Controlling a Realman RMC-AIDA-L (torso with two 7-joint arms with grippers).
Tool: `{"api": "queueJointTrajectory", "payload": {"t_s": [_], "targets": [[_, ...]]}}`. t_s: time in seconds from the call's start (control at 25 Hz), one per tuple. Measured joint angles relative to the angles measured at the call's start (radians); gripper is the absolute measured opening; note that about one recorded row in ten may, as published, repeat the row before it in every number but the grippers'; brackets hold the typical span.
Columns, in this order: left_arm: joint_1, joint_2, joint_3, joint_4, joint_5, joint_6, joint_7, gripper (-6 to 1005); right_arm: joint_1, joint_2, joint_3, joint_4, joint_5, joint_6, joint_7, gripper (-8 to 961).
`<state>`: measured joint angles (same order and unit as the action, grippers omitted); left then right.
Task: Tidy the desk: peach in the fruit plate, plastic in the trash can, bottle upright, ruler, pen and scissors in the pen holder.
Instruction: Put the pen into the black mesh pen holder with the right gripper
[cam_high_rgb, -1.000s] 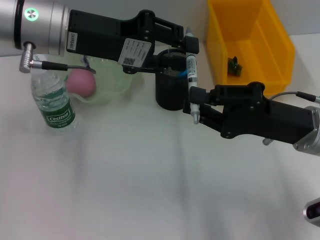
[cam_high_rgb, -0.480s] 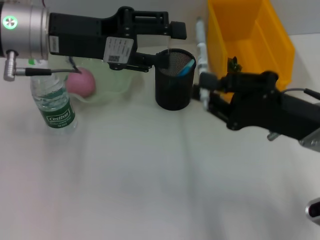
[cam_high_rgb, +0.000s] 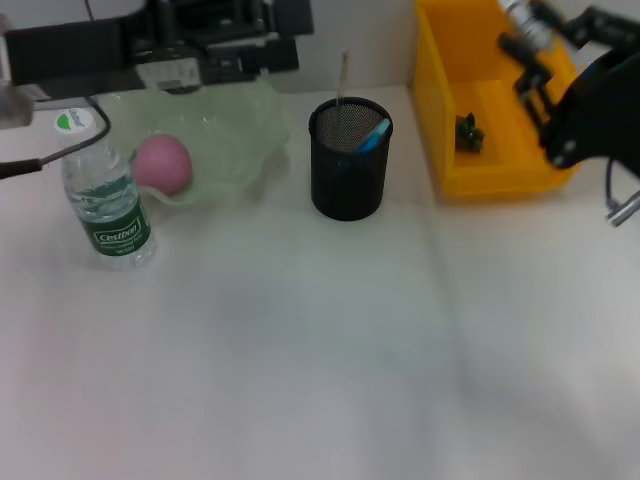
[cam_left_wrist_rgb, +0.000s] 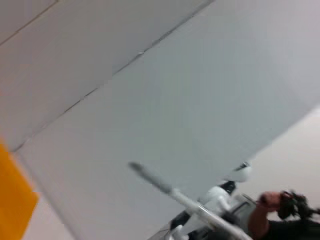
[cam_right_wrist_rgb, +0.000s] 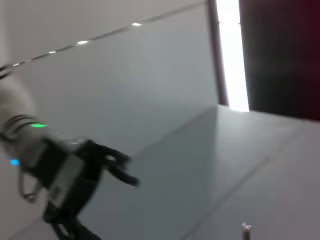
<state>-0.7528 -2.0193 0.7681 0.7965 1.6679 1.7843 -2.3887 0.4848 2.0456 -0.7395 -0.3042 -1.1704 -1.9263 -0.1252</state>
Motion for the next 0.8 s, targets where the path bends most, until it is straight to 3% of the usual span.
{"api": "queueJointTrajectory", "payload": {"t_s": [0.16, 0.24, 0.28, 0.32, 0.48, 0.52, 0.56, 0.6, 0.72, 0.8], "targets": [[0.049, -0.025, 0.013, 0.043, -0.016, 0.032, 0.165, 792, -0.004, 0.004, 0.036, -0.050, 0.009, 0.048, 0.235, 223], [0.092, -0.044, 0.057, 0.067, -0.015, 0.024, 0.319, 791, -0.007, 0.003, 0.043, -0.123, -0.002, 0.122, 0.495, 225], [0.092, -0.044, 0.057, 0.067, -0.015, 0.024, 0.319, 791, -0.007, 0.003, 0.043, -0.123, -0.002, 0.122, 0.495, 225], [0.115, -0.049, 0.092, 0.061, -0.022, 0.014, 0.414, 790, -0.009, -0.003, 0.039, -0.175, -0.014, 0.168, 0.659, 226], [0.136, -0.052, 0.152, 0.050, -0.026, -0.014, 0.503, 789, -0.008, -0.020, 0.039, -0.262, -0.058, 0.239, 0.895, 229], [0.147, -0.053, 0.220, 0.049, -0.028, -0.048, 0.557, 788, 0.009, -0.032, 0.040, -0.319, -0.125, 0.296, 1.062, 230], [0.147, -0.053, 0.220, 0.049, -0.028, -0.048, 0.557, 788, 0.009, -0.032, 0.040, -0.319, -0.125, 0.296, 1.062, 231], [0.153, -0.053, 0.253, 0.049, -0.028, -0.071, 0.584, 788, 0.035, -0.042, 0.041, -0.358, -0.192, 0.347, 1.205, 232], [0.178, -0.053, 0.374, 0.051, -0.029, -0.156, 0.700, 787, 0.074, -0.053, 0.039, -0.373, -0.253, 0.400, 1.337, 234], [0.185, -0.053, 0.393, 0.050, -0.029, -0.173, 0.732, 787, 0.101, -0.056, 0.037, -0.380, -0.290, 0.435, 1.421, 236]]}}
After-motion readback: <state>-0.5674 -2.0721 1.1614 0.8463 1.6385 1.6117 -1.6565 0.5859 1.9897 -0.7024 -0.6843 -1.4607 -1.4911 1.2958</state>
